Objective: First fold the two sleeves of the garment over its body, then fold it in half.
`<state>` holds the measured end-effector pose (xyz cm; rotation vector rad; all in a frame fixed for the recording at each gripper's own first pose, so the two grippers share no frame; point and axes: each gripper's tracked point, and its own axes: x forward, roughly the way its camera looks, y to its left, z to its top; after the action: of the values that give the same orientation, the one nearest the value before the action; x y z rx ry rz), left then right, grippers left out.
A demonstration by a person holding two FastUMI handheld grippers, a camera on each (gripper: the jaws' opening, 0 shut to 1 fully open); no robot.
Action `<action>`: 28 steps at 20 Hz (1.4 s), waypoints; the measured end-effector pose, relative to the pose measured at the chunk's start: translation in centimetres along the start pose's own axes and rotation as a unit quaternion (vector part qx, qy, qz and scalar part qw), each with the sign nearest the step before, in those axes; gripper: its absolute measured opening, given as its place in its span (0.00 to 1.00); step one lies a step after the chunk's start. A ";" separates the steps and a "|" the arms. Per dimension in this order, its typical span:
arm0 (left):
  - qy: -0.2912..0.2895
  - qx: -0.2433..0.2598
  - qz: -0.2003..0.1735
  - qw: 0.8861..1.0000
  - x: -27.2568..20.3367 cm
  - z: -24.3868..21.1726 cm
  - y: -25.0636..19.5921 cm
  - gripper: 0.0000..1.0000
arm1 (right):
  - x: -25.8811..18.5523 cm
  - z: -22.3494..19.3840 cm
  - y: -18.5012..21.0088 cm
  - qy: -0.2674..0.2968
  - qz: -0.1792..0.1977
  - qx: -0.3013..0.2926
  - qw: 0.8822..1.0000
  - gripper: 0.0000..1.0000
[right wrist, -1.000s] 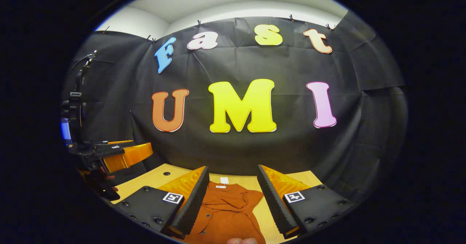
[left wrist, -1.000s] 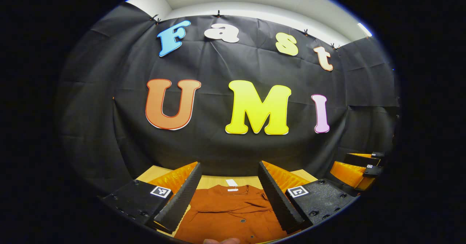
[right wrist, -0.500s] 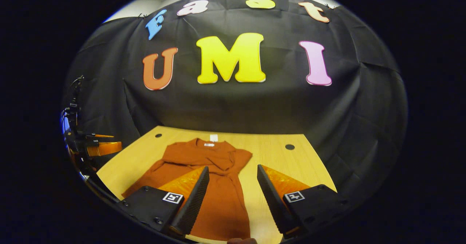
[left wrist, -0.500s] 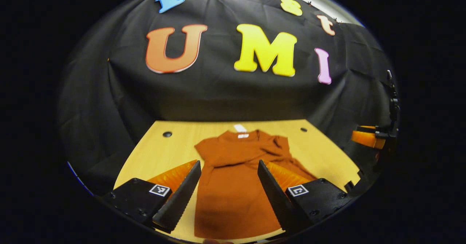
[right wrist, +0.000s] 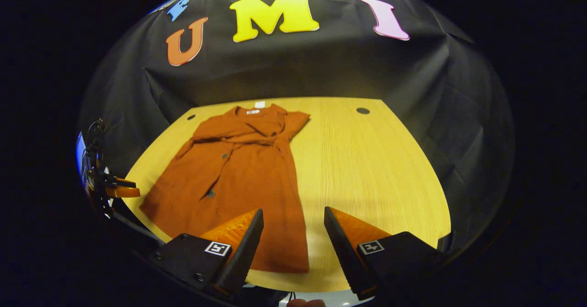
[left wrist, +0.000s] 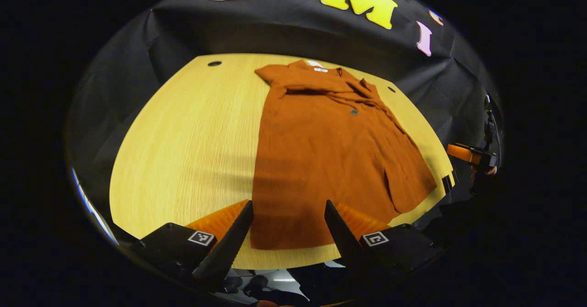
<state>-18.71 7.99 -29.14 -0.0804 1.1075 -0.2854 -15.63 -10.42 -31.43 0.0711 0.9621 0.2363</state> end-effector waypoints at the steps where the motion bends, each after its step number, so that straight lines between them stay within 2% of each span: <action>1: 0.007 -0.017 -0.006 1.000 0.4 -1.1 0.5 1.00 | 0.4 -2.0 -0.6 0.022 -0.005 0.001 1.000 0.86; 5: 0.037 -0.069 -0.021 0.997 1.1 -3.1 0.6 0.99 | 1.5 -6.5 0.0 0.081 0.002 -0.005 0.997 0.86; 9: 0.043 -0.068 0.004 0.997 1.3 -3.6 1.9 0.98 | 2.4 -9.7 0.3 0.122 0.000 -0.026 0.992 0.87; 12: 0.057 -0.066 0.006 0.996 1.2 -3.6 1.6 0.97 | 2.6 -9.9 0.5 0.127 -0.007 -0.028 0.992 0.88; 13: 0.064 -0.061 0.009 0.996 1.1 -3.7 1.5 1.00 | 2.8 -10.2 0.7 0.128 -0.011 -0.033 0.991 0.85; 14: 0.062 -0.057 0.015 0.996 1.3 -3.8 1.6 0.89 | 2.7 -9.9 1.0 0.130 -0.009 -0.036 0.991 0.80; 15: 0.062 -0.061 0.021 0.996 1.5 -3.7 1.5 0.73 | 2.9 -9.8 1.1 0.137 -0.013 -0.036 0.990 0.73; 16: 0.060 -0.066 0.025 0.996 1.8 -3.7 1.6 0.67 | 3.2 -9.6 1.2 0.136 -0.010 -0.030 0.990 0.70; 18: 0.057 -0.075 0.013 0.995 2.1 -3.7 0.9 0.54 | 3.4 -9.3 1.6 0.143 -0.006 -0.005 0.990 0.29; 19: 0.058 -0.086 0.005 0.995 2.3 -3.8 0.3 0.54 | 3.6 -9.3 1.7 0.146 -0.002 0.003 0.989 0.29; 21: 0.050 -0.111 -0.002 0.993 2.5 -3.6 -0.7 0.11 | 4.0 -9.0 1.9 0.152 0.005 0.039 0.988 0.03; 24: 0.039 -0.107 -0.013 0.993 2.5 -2.4 -1.8 0.04 | 3.8 -8.3 1.8 0.152 0.010 0.066 0.986 0.03; 28: -0.015 -0.106 -0.028 0.994 1.0 2.6 -2.6 0.04 | 2.8 -4.1 2.3 0.114 0.022 0.078 0.990 0.03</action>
<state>-16.48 4.99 -28.25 -0.3043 1.1042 -0.2157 -17.89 -7.73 -35.62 0.2121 1.2061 0.2124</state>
